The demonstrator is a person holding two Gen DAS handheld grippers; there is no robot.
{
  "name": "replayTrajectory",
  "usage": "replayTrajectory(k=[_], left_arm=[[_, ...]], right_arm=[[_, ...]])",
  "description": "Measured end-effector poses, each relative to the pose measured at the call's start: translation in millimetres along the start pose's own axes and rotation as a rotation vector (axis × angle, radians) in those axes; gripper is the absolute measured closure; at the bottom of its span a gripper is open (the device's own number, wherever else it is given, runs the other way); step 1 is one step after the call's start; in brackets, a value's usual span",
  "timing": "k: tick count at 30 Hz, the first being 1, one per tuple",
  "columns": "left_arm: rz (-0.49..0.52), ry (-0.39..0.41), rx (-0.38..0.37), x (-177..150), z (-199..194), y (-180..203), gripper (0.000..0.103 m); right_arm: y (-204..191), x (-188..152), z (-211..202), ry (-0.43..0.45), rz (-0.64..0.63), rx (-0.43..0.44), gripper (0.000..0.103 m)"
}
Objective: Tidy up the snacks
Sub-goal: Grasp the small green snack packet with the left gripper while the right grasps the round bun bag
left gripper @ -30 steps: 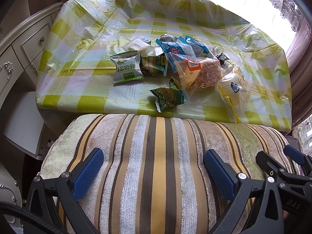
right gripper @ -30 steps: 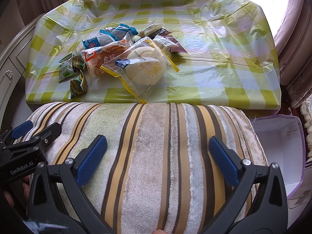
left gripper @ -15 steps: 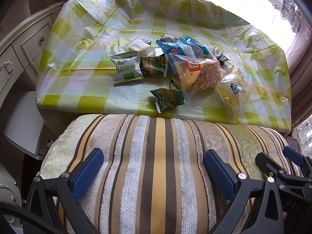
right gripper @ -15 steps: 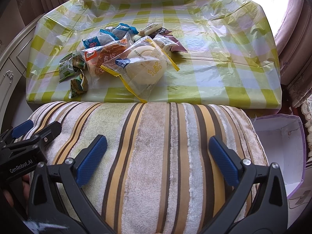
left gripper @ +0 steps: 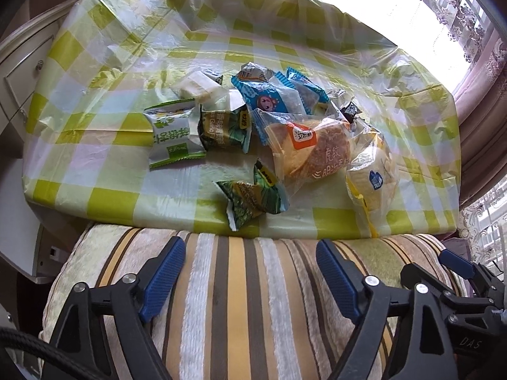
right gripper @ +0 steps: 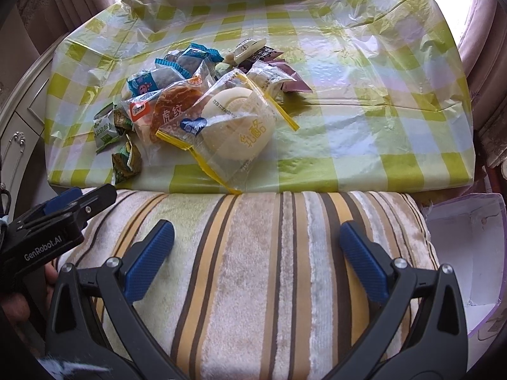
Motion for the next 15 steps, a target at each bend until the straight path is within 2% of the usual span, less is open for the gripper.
replayTrajectory(k=[5,9,12,15], left_arm=[[-0.014,-0.048,-0.056,17,25,-6,0.034],[-0.004,-0.069,-0.046,27,38,-6,0.038],[0.001,-0.091,-0.048,32,48,-8,0.055],[0.003,-0.085,-0.050,35,50,-7,0.058]], right_arm=[[0,21,14,-0.026,0.099,0.070,0.000],[1,34,17,-0.014,0.185,0.126,0.000],[-2,44,21,-0.005,0.237,0.153,0.000],[-4,53,28,-0.003,0.282,0.165,0.000]])
Point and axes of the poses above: each gripper's, at about its wrist camera, not at the fingertips, and z roughly the way its jaws point, y to its right, x to its top, the point moved 2 cm from there along z, roughly the way its jaws point, and after that the axes turned 15 degrees about z, right-handed, at the moved point
